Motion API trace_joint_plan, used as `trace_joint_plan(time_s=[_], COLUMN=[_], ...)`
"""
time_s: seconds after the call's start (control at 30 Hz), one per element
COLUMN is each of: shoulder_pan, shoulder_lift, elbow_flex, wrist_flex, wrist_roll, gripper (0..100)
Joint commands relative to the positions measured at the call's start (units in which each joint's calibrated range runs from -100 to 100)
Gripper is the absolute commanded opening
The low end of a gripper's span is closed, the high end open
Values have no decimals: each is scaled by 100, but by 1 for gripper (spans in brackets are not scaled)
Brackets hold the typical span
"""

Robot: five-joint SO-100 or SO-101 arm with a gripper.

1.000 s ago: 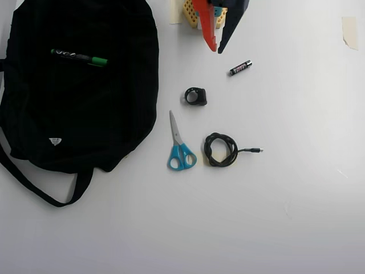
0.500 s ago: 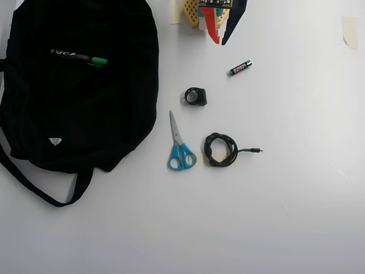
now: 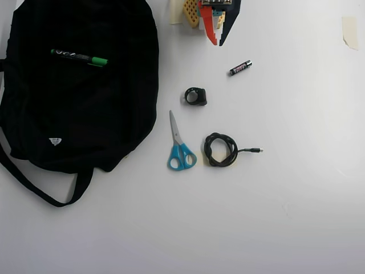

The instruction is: Put the green marker into the black bag

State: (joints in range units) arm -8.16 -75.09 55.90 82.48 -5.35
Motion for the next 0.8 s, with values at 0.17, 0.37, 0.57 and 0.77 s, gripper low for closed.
trace_joint_plan(time_s=[0.17,0.37,0.57,0.77], shoulder_pan=[-119,-112,-74,-89], shoulder_lift=[-1022,-1561,-2043,-2457], elbow_flex=[1248,2506,3359,4069], wrist_flex=[-548,-1194,-1375,-1375], wrist_roll=[37,37,357,367], gripper=[2,2,2,2])
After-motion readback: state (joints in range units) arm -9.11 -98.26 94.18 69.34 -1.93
